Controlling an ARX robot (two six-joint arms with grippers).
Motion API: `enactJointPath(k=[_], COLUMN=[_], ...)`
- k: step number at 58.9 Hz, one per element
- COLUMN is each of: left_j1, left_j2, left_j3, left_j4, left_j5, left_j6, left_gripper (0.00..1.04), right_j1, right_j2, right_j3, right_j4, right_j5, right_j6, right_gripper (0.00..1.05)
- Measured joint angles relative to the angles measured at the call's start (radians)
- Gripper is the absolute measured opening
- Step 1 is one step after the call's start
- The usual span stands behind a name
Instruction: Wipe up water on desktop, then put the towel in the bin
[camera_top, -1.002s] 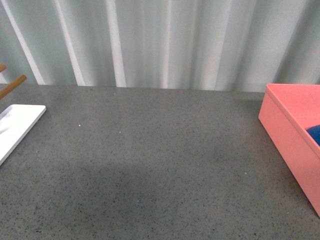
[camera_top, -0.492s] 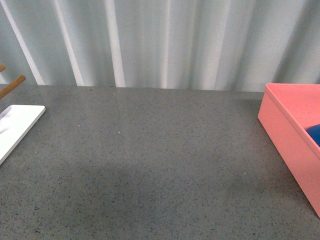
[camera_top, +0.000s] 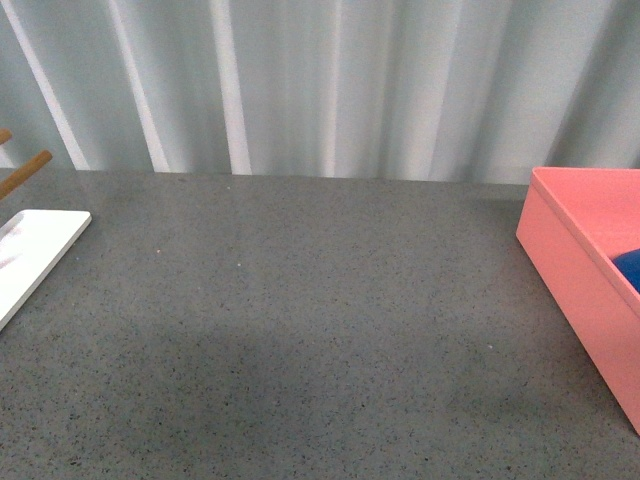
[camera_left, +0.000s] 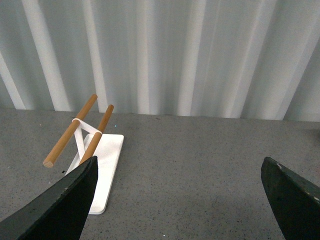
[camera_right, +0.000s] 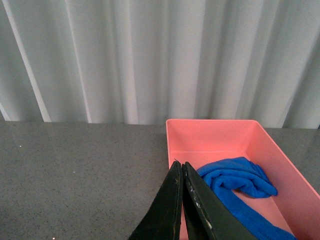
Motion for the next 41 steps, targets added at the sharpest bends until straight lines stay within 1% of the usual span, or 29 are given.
enactJointPath(k=[5, 12, 13, 16, 17, 31, 34, 41], left_j1=[0.0, 0.0, 0.0, 0.0, 0.0, 0.0, 0.0, 0.0], left_j2=[0.0, 0.0, 0.0, 0.0, 0.0, -0.001, -0.001, -0.001], left_j3=[0.0, 0.0, 0.0, 0.0, 0.0, 0.0, 0.0, 0.0], left_j4=[0.0, 0.0, 0.0, 0.0, 0.0, 0.0, 0.0, 0.0], left_j5=[0.0, 0.0, 0.0, 0.0, 0.0, 0.0, 0.0, 0.0], left_j6=[0.0, 0.0, 0.0, 0.0, 0.0, 0.0, 0.0, 0.0], left_gripper=[0.98, 0.98, 0.98, 0.98, 0.98, 0.98, 0.98, 0.98], right_j1=[0.0, 0.0, 0.0, 0.0, 0.0, 0.0, 0.0, 0.0], right_j2=[-0.028, -0.058, -0.069, -0.175, -0.193, -0.229, -0.229, -0.229], right_j3=[-0.011, -0.011, -0.011, -0.011, -0.011, -0.011, -0.011, -0.011], right_j4=[0.007, -0.019, -0.031, -0.175, -0.188, -0.198, -0.198, -0.198], right_j5=[0.0, 0.0, 0.0, 0.0, 0.001, 0.003, 0.003, 0.003], right_j6=[0.0, 0.0, 0.0, 0.003, 0.004, 0.006, 0.006, 0.006], right_gripper=[0.03, 0.03, 0.03, 0.03, 0.03, 0.03, 0.1, 0.32])
